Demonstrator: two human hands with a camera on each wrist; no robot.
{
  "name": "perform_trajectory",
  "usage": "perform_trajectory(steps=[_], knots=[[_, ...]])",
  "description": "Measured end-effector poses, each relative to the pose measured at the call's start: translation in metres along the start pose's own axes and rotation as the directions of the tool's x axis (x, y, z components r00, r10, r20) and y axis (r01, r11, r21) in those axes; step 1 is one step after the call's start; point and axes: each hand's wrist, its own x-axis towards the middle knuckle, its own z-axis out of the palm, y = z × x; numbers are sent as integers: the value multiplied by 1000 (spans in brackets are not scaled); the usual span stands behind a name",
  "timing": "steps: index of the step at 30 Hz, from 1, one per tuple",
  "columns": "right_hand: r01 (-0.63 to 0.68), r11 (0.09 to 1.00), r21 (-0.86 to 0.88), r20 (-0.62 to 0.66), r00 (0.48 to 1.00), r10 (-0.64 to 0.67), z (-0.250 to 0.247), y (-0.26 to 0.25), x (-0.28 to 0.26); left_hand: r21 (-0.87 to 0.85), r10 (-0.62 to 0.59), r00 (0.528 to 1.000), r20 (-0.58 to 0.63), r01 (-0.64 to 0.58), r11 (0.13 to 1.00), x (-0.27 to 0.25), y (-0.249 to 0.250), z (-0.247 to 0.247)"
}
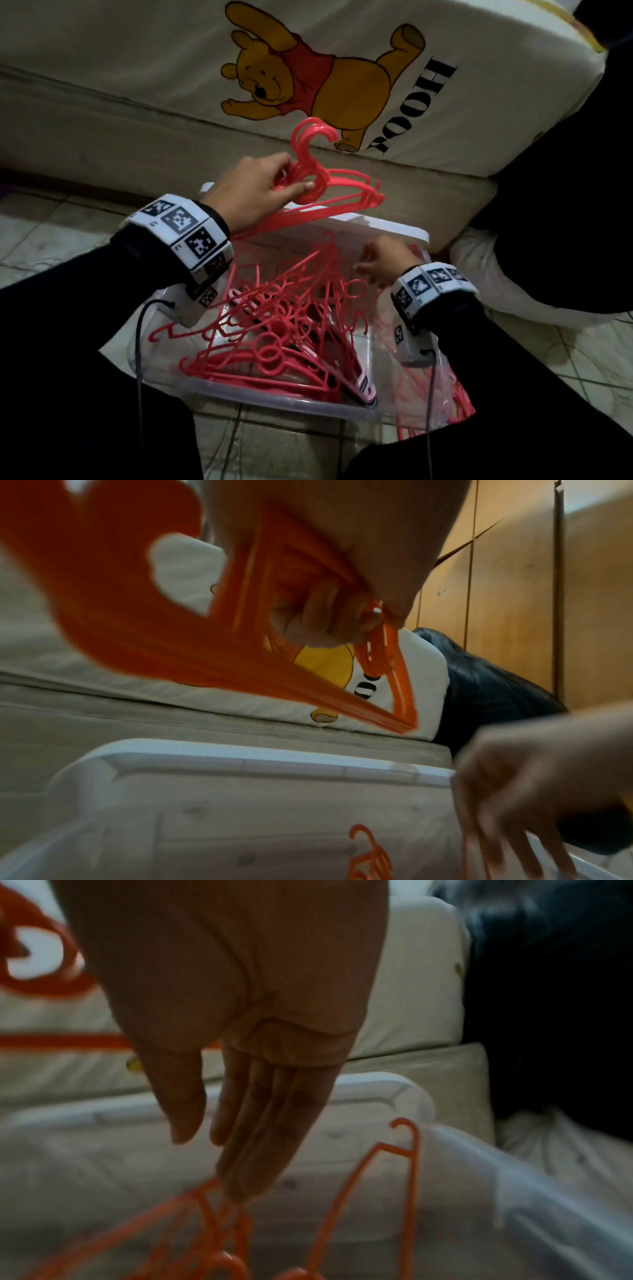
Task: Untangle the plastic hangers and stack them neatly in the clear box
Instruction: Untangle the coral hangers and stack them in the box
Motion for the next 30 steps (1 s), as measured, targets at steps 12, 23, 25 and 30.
perform_trajectory(steps=[12,23,25,30], knots=[[22,943,-331,196,980,45,63,20,17,269,49,997,-52,-33,963,-1,-5,-2],[-46,946,-322,17,998,55,-5,-1,-3,239,20,995,-97,4,971,2,-6,-8],[-37,959,-282,-27,999,30,-15,-1,-7,231,12,995,-95,10,973,2,-7,-8],[23,980,-196,56,998,-12,-2,4,-6,232,6,997,-80,13,973,1,-7,-7]])
